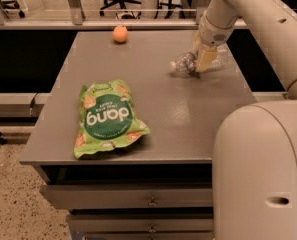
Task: Pick water bottle
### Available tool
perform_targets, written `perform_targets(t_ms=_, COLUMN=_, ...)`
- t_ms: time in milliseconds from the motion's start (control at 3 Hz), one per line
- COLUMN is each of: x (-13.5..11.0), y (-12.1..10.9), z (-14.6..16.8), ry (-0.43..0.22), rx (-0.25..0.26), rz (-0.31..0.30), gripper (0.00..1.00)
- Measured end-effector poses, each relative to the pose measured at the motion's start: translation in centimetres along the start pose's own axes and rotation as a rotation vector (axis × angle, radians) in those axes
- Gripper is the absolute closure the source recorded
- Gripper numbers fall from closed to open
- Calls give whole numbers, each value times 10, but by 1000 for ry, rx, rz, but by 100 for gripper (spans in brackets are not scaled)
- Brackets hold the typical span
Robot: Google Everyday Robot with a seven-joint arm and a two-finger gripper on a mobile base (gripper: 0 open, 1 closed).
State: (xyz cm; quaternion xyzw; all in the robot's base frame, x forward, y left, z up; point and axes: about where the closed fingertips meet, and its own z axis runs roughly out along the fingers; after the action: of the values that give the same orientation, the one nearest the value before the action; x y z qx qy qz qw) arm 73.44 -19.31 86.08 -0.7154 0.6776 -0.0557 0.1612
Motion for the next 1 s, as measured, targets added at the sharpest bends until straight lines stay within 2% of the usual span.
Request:
perform_targets(t_ms=333, x=-20, y=6, z=-36, ry=-104, rx=28, rz=-16, gripper=100)
perform_targets(t_ms=667, x=-46, y=11, z=-74, ry=-255, rx=57, rz=-20, gripper=100)
perform_targets(t_ms=1000, x=-70, y=22, z=-110, ry=-458, rx=61, rz=19, gripper=100)
